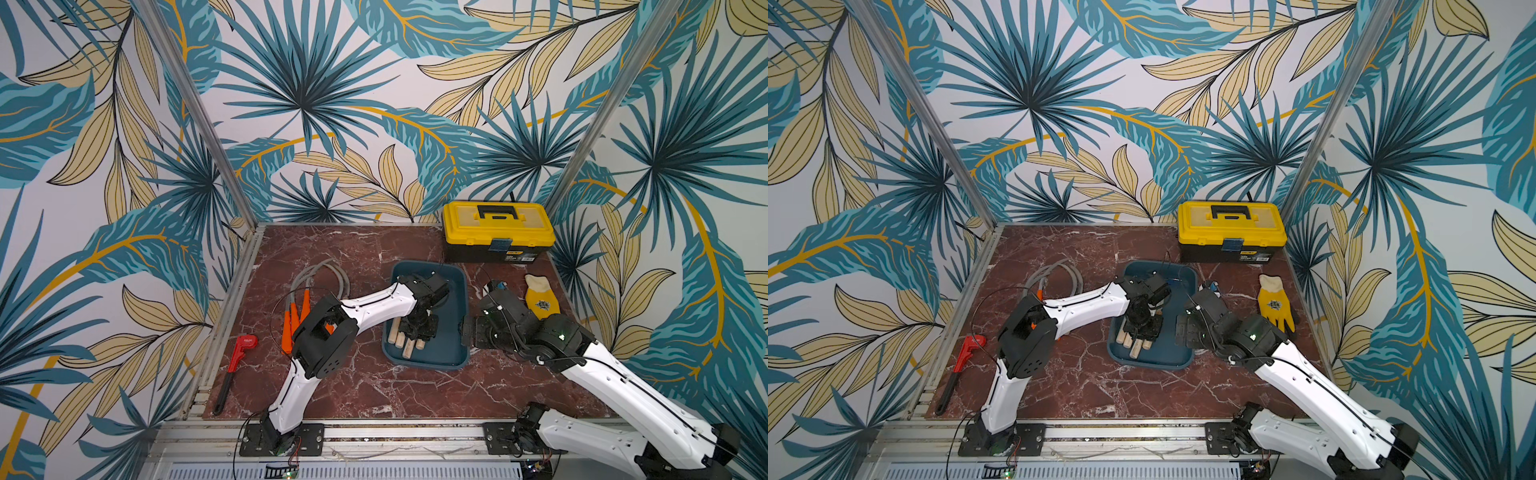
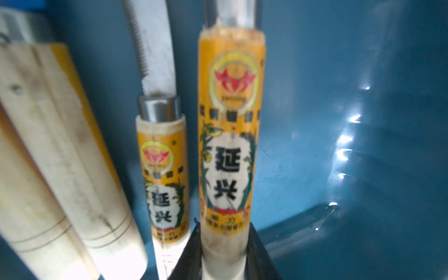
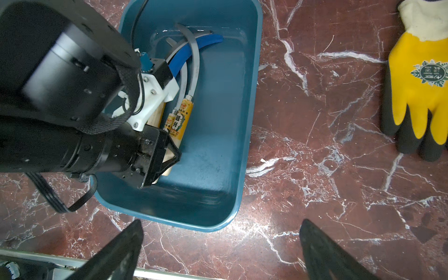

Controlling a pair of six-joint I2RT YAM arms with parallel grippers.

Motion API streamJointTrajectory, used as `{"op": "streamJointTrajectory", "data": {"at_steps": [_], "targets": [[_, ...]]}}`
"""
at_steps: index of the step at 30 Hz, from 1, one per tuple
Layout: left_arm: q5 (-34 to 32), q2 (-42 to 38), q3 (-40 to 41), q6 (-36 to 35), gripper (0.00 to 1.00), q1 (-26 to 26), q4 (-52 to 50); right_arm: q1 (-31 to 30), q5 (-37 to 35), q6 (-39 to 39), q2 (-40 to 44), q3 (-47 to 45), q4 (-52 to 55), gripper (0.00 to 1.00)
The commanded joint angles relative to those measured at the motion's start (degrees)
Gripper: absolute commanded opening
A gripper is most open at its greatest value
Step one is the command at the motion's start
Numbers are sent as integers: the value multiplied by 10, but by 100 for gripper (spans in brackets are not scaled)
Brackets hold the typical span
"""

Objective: Put small sickles into storage boxes
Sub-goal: Place the sickle in the storage box, then pick up the sickle at the center of the board.

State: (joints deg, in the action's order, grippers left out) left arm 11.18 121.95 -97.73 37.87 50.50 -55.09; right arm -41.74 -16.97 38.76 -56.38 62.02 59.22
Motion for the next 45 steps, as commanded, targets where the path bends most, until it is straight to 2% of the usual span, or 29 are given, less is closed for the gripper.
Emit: {"op": "streamJointTrajectory", "data": {"at_steps": [1, 11, 13, 15, 25, 35, 45], "targets": [[-2, 0, -24, -1, 38, 0, 15, 4, 8, -11, -4, -1, -8, 100], [-6, -43, -30, -3, 63, 0, 15, 5, 18, -12, -8, 9, -18, 99], [-9, -54, -28, -3, 75, 0, 14, 6, 22, -12, -9, 12, -22, 100], [-13, -67, -24, 0, 100, -2, 14, 5, 28, -10, -13, 19, -27, 99], [-25, -149, 17, -13, 100, -35, 13, 4, 78, -10, -73, 92, -56, 100], [-55, -240, 87, -43, 100, -81, 13, -11, 95, -8, -125, 134, -99, 99], [-54, -305, 156, -64, 99, -135, 12, -40, 95, -11, -189, 175, -126, 99]]}}
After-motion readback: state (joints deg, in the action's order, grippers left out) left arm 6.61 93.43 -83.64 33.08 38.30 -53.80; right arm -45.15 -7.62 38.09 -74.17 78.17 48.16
